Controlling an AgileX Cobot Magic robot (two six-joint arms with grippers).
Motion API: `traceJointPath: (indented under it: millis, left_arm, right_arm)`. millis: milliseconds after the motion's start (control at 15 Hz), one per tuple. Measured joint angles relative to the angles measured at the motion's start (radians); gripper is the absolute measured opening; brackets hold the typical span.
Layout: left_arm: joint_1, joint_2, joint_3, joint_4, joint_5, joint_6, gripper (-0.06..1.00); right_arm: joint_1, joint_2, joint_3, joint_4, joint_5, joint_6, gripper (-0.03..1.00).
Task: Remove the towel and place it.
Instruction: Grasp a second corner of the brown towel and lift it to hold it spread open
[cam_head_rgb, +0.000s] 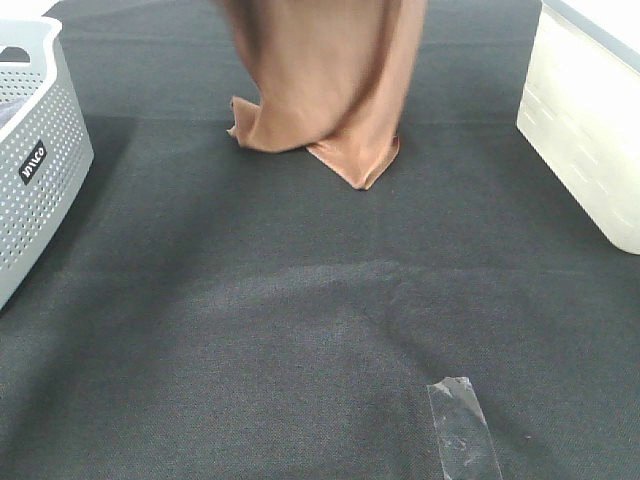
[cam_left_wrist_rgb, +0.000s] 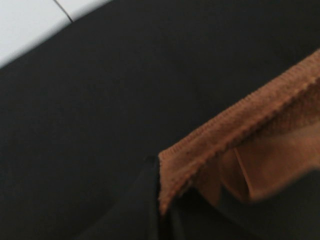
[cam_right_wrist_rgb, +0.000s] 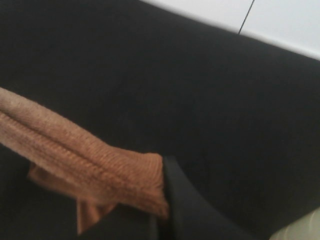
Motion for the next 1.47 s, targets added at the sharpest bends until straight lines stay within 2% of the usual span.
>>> traceJointPath:
  millis: [133,200,267,400,467,733,933,1267,1467]
  left_arm:
    - [-0.008,-0.031,-0.001,-0.02,0.186,-0.001,0.0]
    - [-0.008,-0.031,-0.001,-0.02,0.186,-0.001,0.0]
    - [-0.009,-0.07,-0.002,-0.061,0.309,-0.003,0.0]
    - [-0.009,-0.08,-0.002,-0.076,0.328,-0.009,0.0]
    - [-0.009,-0.101,-0.002,-0.11,0.334,-0.043,0.0]
    - [-0.009,-0.18,0.047,-0.169,0.337,-0.054,0.0]
    - [-0.011,-0.373,0.285,-0.193,0.335,-0.054,0.0]
    - [-0.021,-0.798,0.9,-0.272,0.326,-0.054,0.0]
    - [-0.023,-1.045,1.168,-0.314,0.316,-0.067,0.0]
  right_arm:
    - [0.0,-0.001,0.0,0.019,0.097,0.002,0.0]
    - [0.0,-0.001,0.0,0.019,0.097,0.002,0.0]
    - [0.0,-0.012,0.0,0.05,0.179,0.002,0.0]
    - [0.0,-0.024,0.0,0.062,0.217,0.002,0.0]
    - [-0.001,-0.054,-0.001,0.07,0.314,0.002,0.0]
    - [-0.003,-0.14,0.019,0.082,0.353,0.003,0.0]
    - [-0.003,-0.287,0.178,0.14,0.353,0.004,0.0]
    - [0.005,-0.579,0.714,0.198,0.349,0.004,0.0]
    - [0.009,-0.72,0.959,0.251,0.346,0.004,0.0]
